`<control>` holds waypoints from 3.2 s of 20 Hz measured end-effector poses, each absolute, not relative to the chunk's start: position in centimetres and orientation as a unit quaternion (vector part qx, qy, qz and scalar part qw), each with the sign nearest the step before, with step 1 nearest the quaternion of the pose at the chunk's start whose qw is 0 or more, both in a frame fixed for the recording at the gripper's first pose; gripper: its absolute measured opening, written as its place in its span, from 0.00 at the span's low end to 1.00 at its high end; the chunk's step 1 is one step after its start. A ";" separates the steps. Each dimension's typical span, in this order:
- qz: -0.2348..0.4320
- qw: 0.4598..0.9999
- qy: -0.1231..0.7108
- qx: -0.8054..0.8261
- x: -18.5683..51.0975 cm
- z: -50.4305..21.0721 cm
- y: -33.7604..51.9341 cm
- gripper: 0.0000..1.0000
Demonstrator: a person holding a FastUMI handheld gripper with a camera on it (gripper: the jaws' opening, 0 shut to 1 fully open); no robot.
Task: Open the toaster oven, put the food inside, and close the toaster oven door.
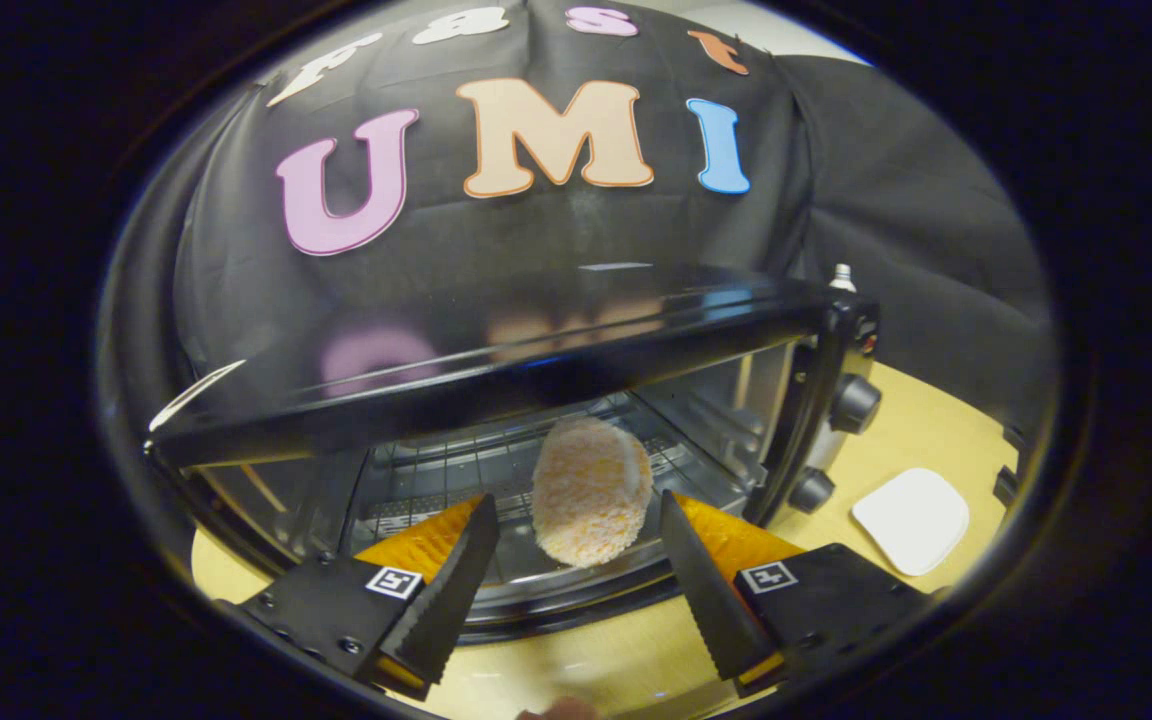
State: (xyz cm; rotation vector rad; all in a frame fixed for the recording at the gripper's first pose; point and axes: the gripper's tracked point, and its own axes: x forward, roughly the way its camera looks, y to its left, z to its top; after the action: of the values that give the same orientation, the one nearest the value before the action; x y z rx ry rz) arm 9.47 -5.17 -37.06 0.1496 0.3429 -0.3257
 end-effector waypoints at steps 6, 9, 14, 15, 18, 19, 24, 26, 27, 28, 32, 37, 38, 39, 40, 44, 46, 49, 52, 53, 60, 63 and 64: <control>-0.162 0.967 0.179 0.081 3.7 -35.3 -4.0 0.98; -0.156 0.966 0.191 0.078 0.6 -35.6 -3.1 0.99; -0.156 0.964 0.210 0.043 -5.0 -36.7 -2.5 0.99; -0.157 0.964 0.211 0.037 -6.1 -36.8 -2.6 0.99; -0.150 0.964 0.214 0.036 -9.0 -37.4 -2.4 0.99; -0.147 0.964 0.219 0.031 -10.1 -37.8 -2.5 0.99; -0.127 0.963 0.237 0.030 -13.6 -40.2 -2.6 0.99; -0.121 0.961 0.247 0.023 -14.4 -41.2 -2.9 0.99; -0.116 0.961 0.250 0.024 -14.5 -41.6 -3.0 0.99; -0.110 0.961 0.254 0.026 -14.7 -42.3 -3.0 0.99; -0.088 0.956 0.278 0.025 -14.2 -44.6 -3.1 0.99; -0.066 0.951 0.301 0.017 -12.8 -46.7 -2.2 0.99; -0.063 0.950 0.304 0.014 -12.3 -47.1 -2.2 0.99; -0.058 0.951 0.305 0.017 -11.9 -47.2 -2.2 0.99; -0.056 0.951 0.303 0.023 -11.6 -47.3 -2.1 0.99; -0.068 0.948 0.310 0.025 -11.0 -47.4 -3.1 0.99; -0.066 0.947 0.314 0.024 -10.9 -47.3 -3.2 0.99; -0.066 0.949 0.308 0.022 -10.9 -46.5 -3.2 0.99; -0.069 0.953 0.293 0.023 -10.6 -45.1 -3.5 0.99; -0.072 0.955 0.287 0.024 -10.4 -44.6 -3.5 0.99; -0.064 0.971 0.228 0.033 -6.9 -39.5 -3.7 0.99; -0.062 0.977 0.197 0.047 -4.7 -36.6 -3.9 0.99; -0.063 0.979 0.189 0.048 -4.0 -35.8 -3.9 0.99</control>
State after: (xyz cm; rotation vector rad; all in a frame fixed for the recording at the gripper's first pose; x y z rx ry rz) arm -3.99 -3.92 -35.81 0.0974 0.3811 -0.1268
